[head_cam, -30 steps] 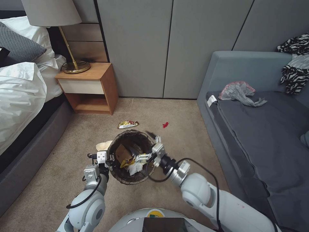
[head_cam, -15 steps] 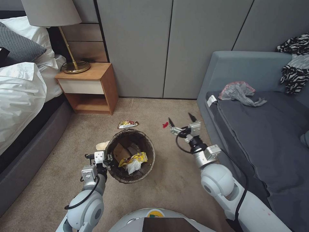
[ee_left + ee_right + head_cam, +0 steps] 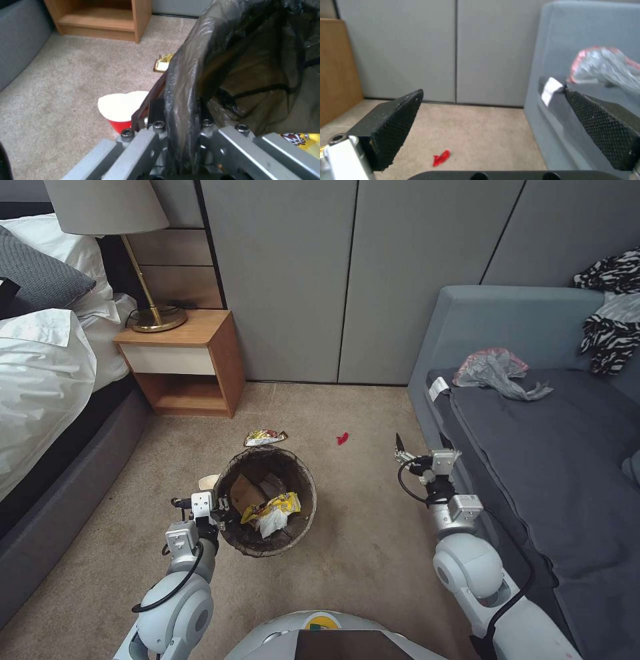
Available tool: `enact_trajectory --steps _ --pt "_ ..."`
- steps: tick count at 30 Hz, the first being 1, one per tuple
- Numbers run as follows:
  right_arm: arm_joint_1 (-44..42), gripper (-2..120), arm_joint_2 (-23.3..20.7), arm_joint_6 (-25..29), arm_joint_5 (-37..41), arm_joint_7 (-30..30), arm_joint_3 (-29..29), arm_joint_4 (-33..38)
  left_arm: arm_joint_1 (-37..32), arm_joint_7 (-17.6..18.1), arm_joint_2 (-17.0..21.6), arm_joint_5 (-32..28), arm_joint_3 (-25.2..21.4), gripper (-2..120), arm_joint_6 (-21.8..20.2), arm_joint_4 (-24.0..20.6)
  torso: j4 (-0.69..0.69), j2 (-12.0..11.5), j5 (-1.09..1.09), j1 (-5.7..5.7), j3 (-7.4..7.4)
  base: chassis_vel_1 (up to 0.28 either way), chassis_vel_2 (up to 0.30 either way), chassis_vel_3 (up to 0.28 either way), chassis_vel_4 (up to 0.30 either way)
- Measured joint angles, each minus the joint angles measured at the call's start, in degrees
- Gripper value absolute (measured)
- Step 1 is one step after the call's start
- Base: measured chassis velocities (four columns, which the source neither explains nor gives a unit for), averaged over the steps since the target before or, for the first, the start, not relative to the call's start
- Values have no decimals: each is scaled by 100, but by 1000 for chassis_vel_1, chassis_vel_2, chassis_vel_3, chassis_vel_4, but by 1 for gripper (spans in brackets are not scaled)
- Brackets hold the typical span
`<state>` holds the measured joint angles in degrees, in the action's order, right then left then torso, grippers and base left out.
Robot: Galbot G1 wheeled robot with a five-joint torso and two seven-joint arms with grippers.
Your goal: Pick up the trash bin, then pick up the garbage from the floor and place it into the trash bin.
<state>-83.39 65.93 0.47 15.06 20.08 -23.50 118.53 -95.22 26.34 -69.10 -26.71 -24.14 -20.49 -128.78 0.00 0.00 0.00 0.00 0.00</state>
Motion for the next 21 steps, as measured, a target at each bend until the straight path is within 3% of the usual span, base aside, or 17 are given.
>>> enact_trajectory --steps 6,21 --pt "-59 100 352 117 -187 2 -38 -266 -1 2 5 -4 -10 0 1 -13 0 0 -1 0 0 0 0 0 0" --pt "-71 100 486 129 -312 -2 -40 -418 9 5 15 -16 -10 0 1 -16 1 0 -1 0 0 0 0 0 0"
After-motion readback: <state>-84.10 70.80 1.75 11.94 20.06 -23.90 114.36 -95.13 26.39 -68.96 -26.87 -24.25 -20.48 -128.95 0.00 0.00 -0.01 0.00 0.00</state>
